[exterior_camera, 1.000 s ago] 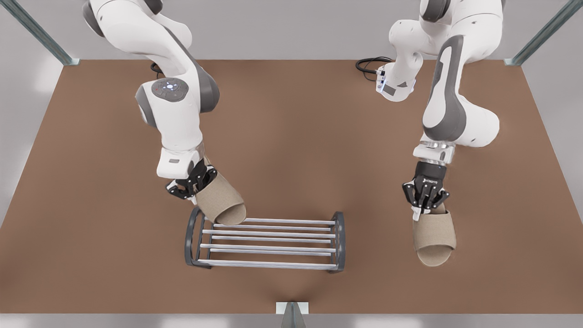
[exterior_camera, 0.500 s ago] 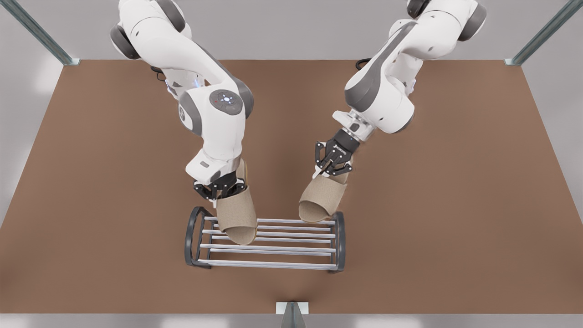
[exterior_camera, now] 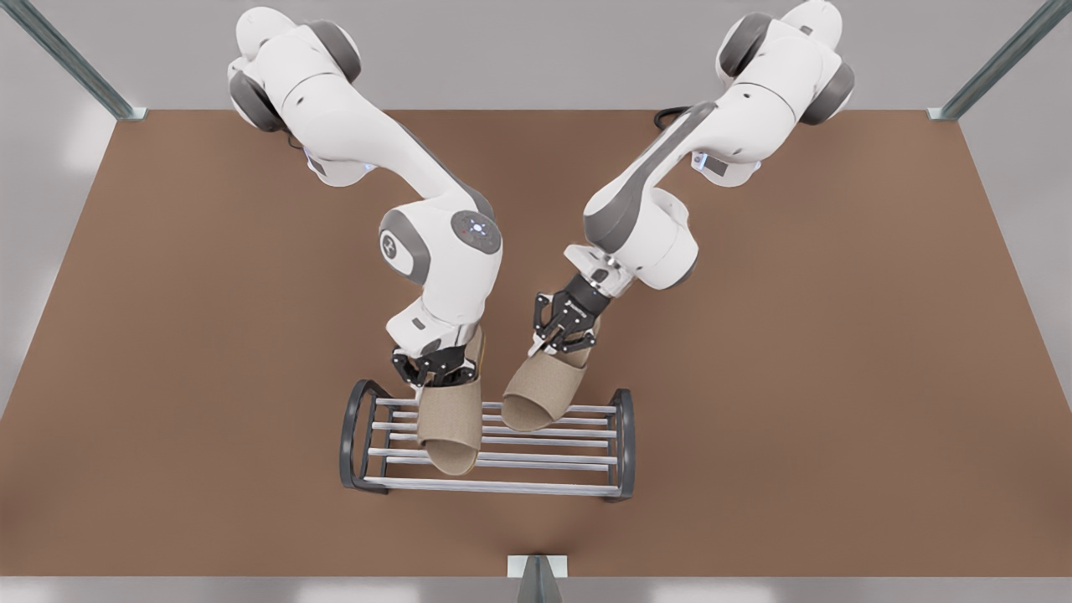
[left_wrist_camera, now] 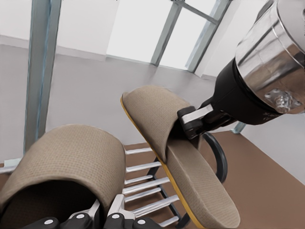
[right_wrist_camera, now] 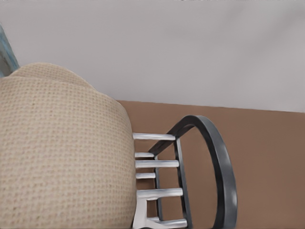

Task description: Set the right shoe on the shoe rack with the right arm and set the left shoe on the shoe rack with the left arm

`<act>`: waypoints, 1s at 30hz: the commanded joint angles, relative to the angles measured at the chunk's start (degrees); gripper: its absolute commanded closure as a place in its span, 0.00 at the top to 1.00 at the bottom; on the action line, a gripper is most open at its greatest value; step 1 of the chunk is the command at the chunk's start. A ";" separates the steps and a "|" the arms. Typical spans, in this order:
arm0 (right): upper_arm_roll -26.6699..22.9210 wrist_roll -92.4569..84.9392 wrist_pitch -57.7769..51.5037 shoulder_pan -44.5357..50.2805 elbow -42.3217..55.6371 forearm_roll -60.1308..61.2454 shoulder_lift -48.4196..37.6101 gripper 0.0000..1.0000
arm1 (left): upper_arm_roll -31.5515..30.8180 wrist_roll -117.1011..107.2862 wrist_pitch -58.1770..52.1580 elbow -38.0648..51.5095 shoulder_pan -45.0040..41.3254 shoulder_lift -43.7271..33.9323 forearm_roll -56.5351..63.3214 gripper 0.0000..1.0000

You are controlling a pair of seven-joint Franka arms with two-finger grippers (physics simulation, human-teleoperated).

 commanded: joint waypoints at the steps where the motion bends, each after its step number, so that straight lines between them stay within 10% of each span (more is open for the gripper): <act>1: 0.00 17.04 0.54 0.28 -0.78 -3.45 0.43 0.21 | -0.03 -50.03 -6.87 0.25 -0.26 0.97 -0.13 0.21; 25: 0.09 31.89 6.60 3.80 -10.89 -18.48 2.63 0.23 | 2.69 -47.66 -16.72 5.61 0.00 11.69 0.40 0.21; 26: 0.09 31.89 6.34 4.50 -10.89 -18.22 2.71 0.23 | 2.78 -45.37 -16.54 5.52 0.45 11.51 0.31 1.00; 30: 0.09 31.72 6.16 4.06 -10.71 -18.13 2.98 0.30 | 2.78 -45.37 -16.54 5.52 0.44 11.25 0.14 1.00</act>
